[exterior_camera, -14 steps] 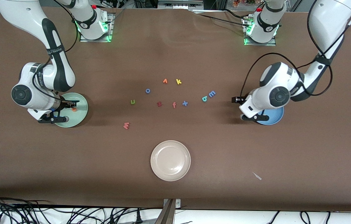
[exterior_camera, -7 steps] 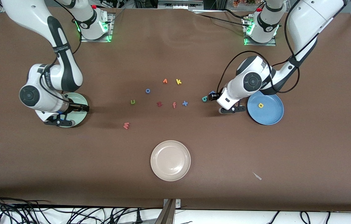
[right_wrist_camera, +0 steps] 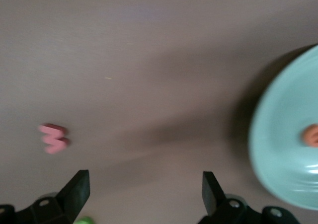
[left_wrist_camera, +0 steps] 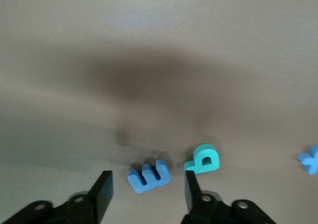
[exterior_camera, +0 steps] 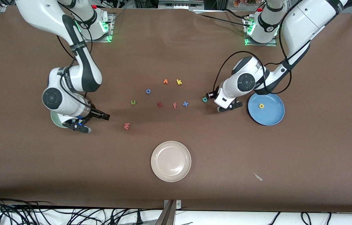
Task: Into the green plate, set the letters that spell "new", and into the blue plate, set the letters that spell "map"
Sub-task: 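Reach the right gripper to pink w while the left gripper reaches blue m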
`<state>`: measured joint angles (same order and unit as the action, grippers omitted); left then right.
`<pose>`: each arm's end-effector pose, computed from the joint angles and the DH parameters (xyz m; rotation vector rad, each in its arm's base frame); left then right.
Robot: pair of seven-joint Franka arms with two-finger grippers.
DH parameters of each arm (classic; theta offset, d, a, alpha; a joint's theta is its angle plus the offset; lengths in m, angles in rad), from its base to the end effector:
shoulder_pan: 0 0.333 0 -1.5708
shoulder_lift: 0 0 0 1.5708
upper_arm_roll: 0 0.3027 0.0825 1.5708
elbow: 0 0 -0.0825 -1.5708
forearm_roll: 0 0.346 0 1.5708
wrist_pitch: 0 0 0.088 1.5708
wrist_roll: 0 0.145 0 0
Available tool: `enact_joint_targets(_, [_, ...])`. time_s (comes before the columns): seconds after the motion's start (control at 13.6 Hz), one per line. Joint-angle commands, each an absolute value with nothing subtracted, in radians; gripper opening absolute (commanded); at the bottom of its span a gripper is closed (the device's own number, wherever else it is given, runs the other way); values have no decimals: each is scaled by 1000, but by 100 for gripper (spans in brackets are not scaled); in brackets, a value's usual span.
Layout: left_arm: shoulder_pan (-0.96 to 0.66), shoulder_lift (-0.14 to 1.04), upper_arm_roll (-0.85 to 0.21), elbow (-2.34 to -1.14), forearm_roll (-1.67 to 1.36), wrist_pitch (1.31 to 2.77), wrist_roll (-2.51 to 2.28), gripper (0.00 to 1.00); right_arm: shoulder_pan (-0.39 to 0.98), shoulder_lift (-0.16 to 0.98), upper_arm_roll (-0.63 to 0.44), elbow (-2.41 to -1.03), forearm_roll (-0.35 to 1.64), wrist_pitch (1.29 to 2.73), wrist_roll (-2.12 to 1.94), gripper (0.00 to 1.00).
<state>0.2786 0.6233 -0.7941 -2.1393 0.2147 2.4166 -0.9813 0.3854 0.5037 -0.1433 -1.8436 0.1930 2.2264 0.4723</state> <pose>0.4461 -0.2707 0.1658 2.9246 0.5274 -0.4582 0.5731 0.1566 0.2230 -3.0573 0.5297 0.2048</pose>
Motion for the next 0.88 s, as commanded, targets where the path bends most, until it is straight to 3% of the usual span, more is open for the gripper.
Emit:
enact_joint_targets(0.0, [276,603,-790,-2157,239,2421,-1069,61,394,613,-115,-1702,213,2212,567,100])
enact_joint_targets(0.81, [239,632,-790,-2146,377,2430,-1233,61,472,738,-114,-1635,207,2299,692,99])
